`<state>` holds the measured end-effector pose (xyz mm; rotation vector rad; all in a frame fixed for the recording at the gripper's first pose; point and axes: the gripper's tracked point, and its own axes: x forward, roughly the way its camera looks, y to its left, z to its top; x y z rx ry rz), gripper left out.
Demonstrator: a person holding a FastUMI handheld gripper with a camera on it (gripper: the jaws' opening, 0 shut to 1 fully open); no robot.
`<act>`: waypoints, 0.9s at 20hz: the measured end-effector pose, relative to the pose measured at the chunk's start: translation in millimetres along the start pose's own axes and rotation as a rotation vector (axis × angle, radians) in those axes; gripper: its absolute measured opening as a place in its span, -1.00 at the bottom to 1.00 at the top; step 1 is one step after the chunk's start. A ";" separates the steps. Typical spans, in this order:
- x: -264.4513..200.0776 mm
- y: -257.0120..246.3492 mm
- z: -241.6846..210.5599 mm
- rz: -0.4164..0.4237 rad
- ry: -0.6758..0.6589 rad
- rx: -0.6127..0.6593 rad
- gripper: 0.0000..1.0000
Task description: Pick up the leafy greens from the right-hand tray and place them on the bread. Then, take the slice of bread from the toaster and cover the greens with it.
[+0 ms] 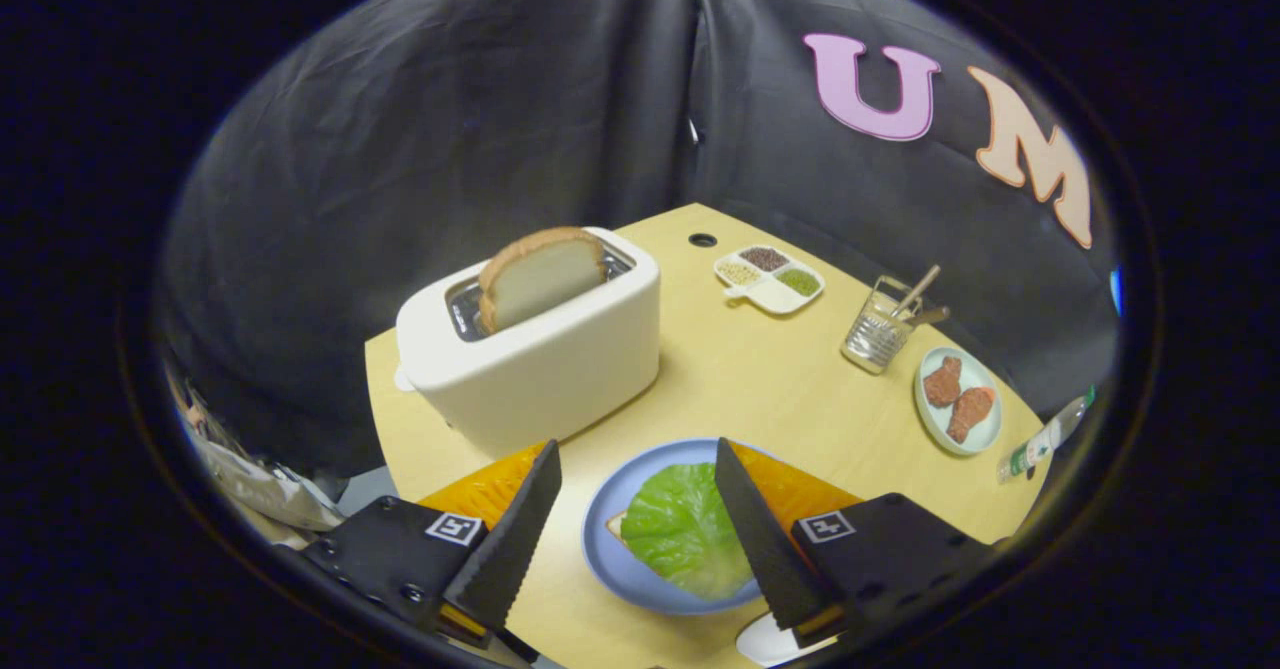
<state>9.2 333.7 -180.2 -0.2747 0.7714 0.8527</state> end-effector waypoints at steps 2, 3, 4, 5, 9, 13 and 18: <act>-3.6 6.6 14.0 -0.001 0.000 -0.007 0.96; -3.9 8.0 20.5 -0.007 0.002 -0.012 0.97; -4.9 11.7 27.2 -0.007 0.000 -0.016 0.97; -3.9 16.0 35.3 -0.004 -0.005 -0.016 0.97; -0.2 36.8 64.3 0.025 -0.020 0.005 0.97; 9.1 49.0 86.2 0.031 -0.020 0.028 0.97; 30.0 65.0 105.6 0.060 -0.016 0.075 0.97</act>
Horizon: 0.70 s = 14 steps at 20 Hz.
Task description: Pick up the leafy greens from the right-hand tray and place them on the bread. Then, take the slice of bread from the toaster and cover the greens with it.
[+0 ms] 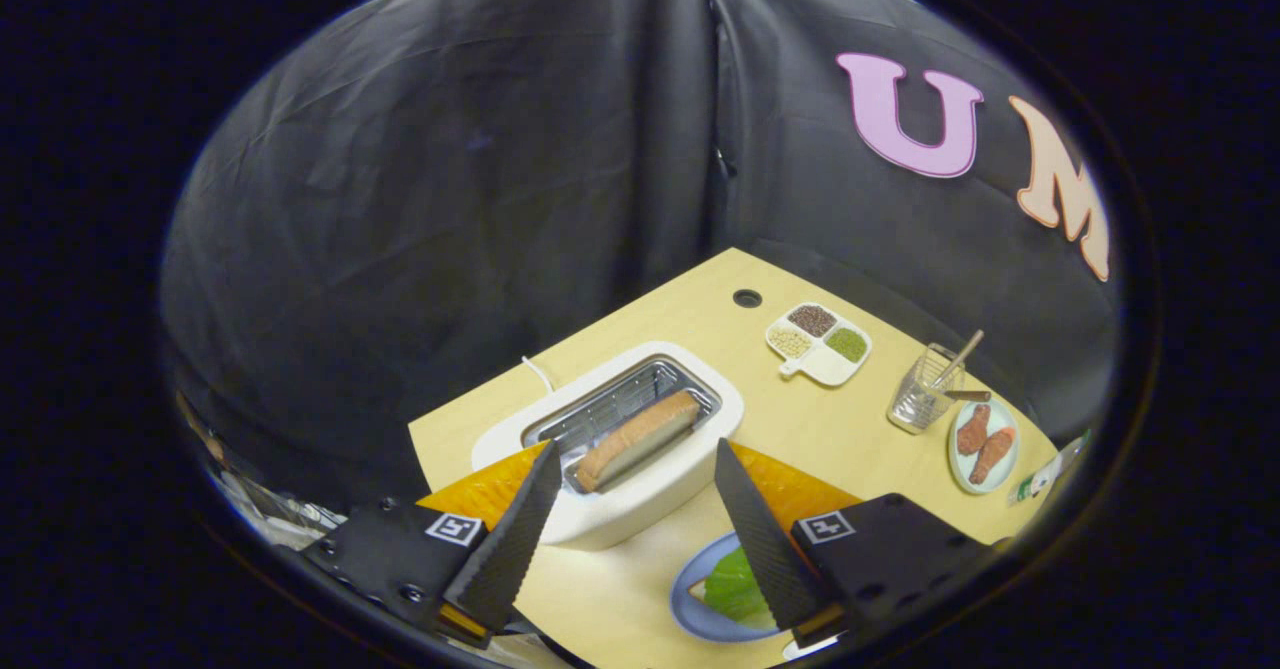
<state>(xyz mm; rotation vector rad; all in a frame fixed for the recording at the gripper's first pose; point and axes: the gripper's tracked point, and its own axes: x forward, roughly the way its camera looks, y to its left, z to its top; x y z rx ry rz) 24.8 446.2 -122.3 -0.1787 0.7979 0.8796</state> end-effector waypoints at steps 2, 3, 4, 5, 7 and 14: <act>12.1 -2.0 3.1 -0.011 0.006 0.014 0.95; 19.1 -2.6 3.2 -0.013 0.014 0.025 0.94; 24.4 -2.0 -1.2 -0.013 0.032 0.040 0.92; 30.0 -3.3 -3.6 -0.018 0.045 0.055 0.91; 43.4 -6.0 -5.2 -0.029 0.068 0.088 0.88; 56.7 -3.7 -7.9 -0.022 0.115 0.200 0.31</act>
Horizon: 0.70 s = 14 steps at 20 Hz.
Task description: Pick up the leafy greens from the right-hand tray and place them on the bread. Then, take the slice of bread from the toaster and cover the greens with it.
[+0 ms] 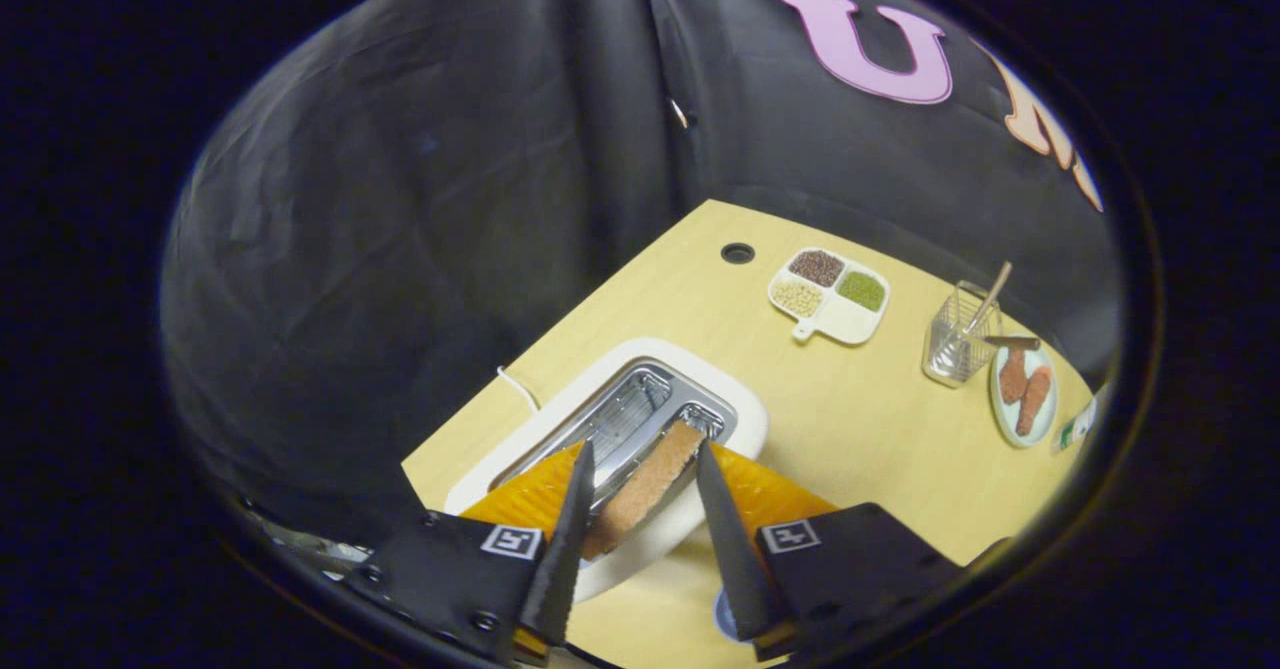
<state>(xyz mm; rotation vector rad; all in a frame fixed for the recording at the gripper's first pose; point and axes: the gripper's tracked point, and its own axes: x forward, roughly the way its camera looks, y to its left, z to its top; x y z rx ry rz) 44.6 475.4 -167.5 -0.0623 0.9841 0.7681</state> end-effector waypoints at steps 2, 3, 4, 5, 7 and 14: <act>2.1 0.4 5.0 0.000 -0.007 0.014 -0.02; 1.5 -1.1 5.7 -0.002 -0.005 0.018 -0.19; 0.6 -4.0 3.8 -0.005 -0.004 0.023 -0.36; -1.1 -4.0 1.4 0.004 0.006 0.028 -0.52; -5.8 -3.8 5.3 0.012 -0.028 0.062 -0.86; -50.3 -5.9 18.1 0.075 -0.120 0.108 -0.86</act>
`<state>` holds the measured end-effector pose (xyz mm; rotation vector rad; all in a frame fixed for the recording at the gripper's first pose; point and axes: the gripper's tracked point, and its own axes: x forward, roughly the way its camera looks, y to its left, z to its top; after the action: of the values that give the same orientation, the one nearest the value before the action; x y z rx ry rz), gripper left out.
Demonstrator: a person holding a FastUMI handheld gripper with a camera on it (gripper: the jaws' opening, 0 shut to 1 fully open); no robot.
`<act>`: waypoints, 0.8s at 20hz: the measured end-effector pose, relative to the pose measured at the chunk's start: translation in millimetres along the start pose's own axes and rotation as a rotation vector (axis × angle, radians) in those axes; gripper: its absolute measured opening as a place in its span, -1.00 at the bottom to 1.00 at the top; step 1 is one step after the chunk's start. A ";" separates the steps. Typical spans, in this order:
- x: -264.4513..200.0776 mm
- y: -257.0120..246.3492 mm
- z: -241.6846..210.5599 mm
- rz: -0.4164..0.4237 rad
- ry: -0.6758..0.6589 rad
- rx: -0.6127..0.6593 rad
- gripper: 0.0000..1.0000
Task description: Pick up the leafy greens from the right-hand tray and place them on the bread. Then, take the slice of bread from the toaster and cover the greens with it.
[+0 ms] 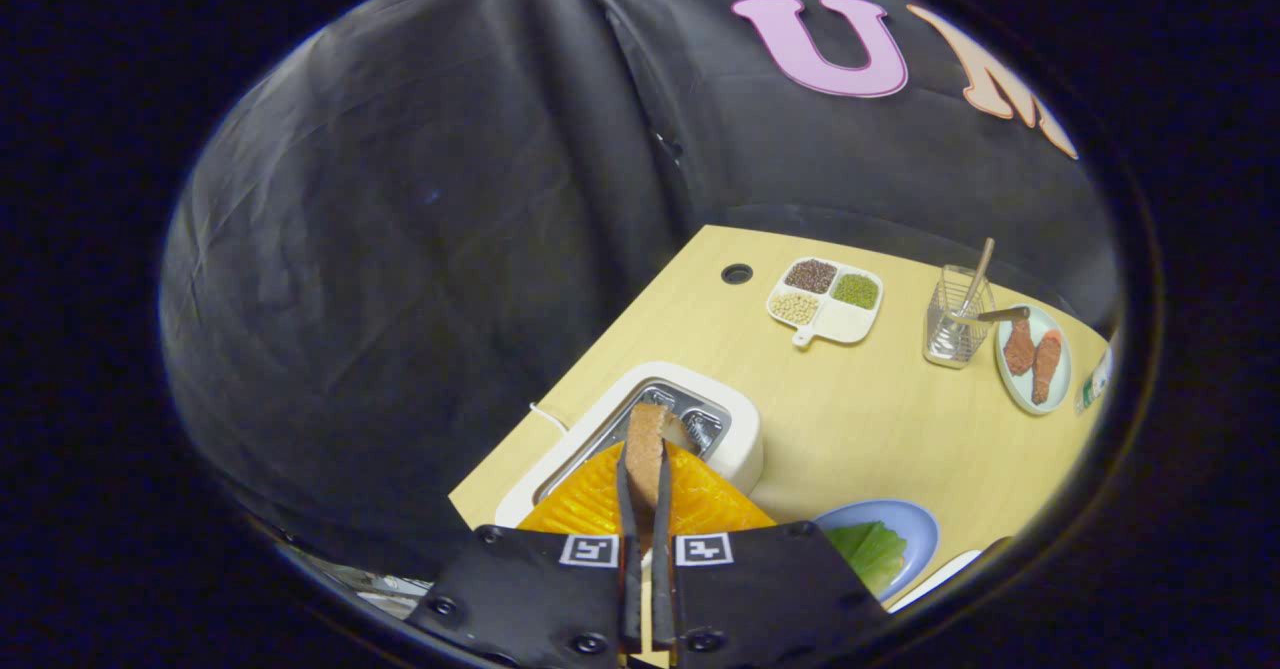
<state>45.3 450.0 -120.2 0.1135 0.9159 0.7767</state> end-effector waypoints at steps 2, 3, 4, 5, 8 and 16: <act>-15.5 -3.5 4.7 0.012 -0.034 0.006 -0.86; -20.8 -5.1 6.9 0.021 -0.052 0.016 -0.86; -29.9 -4.4 7.9 0.034 -0.066 0.028 -0.86; -34.2 -4.6 10.2 0.043 -0.080 0.039 -0.86; -50.8 -13.3 8.1 0.047 -0.101 0.036 -0.87; -81.3 -48.4 -10.2 0.016 -0.147 0.065 -0.87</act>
<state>35.1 359.8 -91.5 0.2322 0.8015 0.7439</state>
